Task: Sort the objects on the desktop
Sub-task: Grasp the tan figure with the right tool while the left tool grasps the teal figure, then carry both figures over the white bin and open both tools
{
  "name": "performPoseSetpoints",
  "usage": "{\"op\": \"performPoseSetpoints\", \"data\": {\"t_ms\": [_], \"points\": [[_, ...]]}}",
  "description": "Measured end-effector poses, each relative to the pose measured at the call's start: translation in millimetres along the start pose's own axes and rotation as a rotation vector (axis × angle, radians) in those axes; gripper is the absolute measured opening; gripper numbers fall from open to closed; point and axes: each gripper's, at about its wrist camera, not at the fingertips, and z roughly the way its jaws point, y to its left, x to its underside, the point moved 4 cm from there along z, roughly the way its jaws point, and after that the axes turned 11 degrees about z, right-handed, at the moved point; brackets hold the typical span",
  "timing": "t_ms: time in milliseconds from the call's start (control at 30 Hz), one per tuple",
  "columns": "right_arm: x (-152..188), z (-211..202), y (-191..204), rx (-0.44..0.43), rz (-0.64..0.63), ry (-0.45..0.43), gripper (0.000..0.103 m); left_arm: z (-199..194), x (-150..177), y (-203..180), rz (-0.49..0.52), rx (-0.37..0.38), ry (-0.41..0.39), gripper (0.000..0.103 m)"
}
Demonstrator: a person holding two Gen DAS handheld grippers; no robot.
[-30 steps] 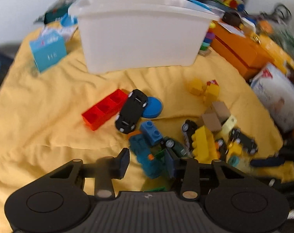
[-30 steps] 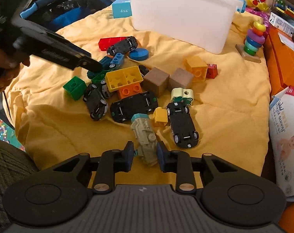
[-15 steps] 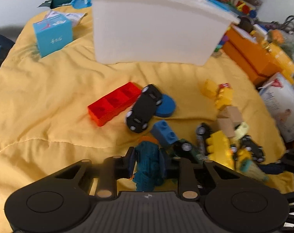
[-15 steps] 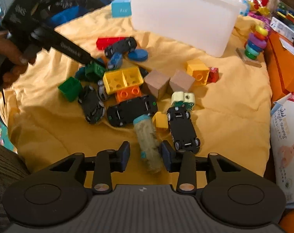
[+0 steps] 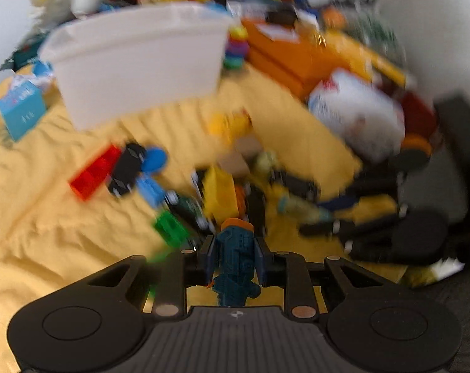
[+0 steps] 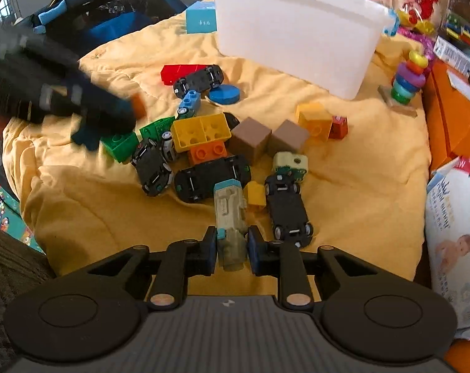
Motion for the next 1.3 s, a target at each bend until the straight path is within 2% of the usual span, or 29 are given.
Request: {"op": "performPoseSetpoints", "data": {"t_ms": [67, 200, 433, 533, 567, 633, 667, 833, 1067, 1300], "points": [[2, 1, 1, -0.003, 0.000, 0.002, 0.023, 11, 8, -5, -0.008, 0.015, 0.019, 0.029], [8, 3, 4, -0.013, -0.019, 0.025, 0.027, 26, 19, -13, 0.002, -0.002, 0.046, 0.029], [13, 0, 2, -0.006, -0.037, 0.037, 0.034, 21, 33, -14, -0.009, -0.028, 0.068, 0.033], [13, 0, 1, -0.018, -0.028, 0.032, 0.034, 21, 40, -13, -0.027, -0.008, 0.065, 0.033], [14, 1, 2, -0.026, -0.026, 0.032, 0.034, 21, 41, -13, -0.028, -0.005, 0.063, 0.028], [14, 4, 3, -0.038, -0.023, 0.036, 0.026, 19, 38, -14, -0.017, -0.003, 0.057, 0.028], [14, 5, 4, -0.039, -0.026, 0.037, 0.026, 17, 36, -14, -0.008, -0.003, 0.053, 0.028], [8, -6, 7, -0.029, -0.041, 0.000, 0.024, -5, 14, -9, -0.003, -0.014, -0.033, 0.028], [-23, -34, 3, -0.006, -0.011, -0.105, 0.024, -45, -38, 12, 0.024, -0.082, -0.215, 0.028], [-68, -57, -9, 0.027, 0.035, -0.258, 0.024, -57, -90, 47, 0.085, -0.156, -0.289, 0.028]]}}
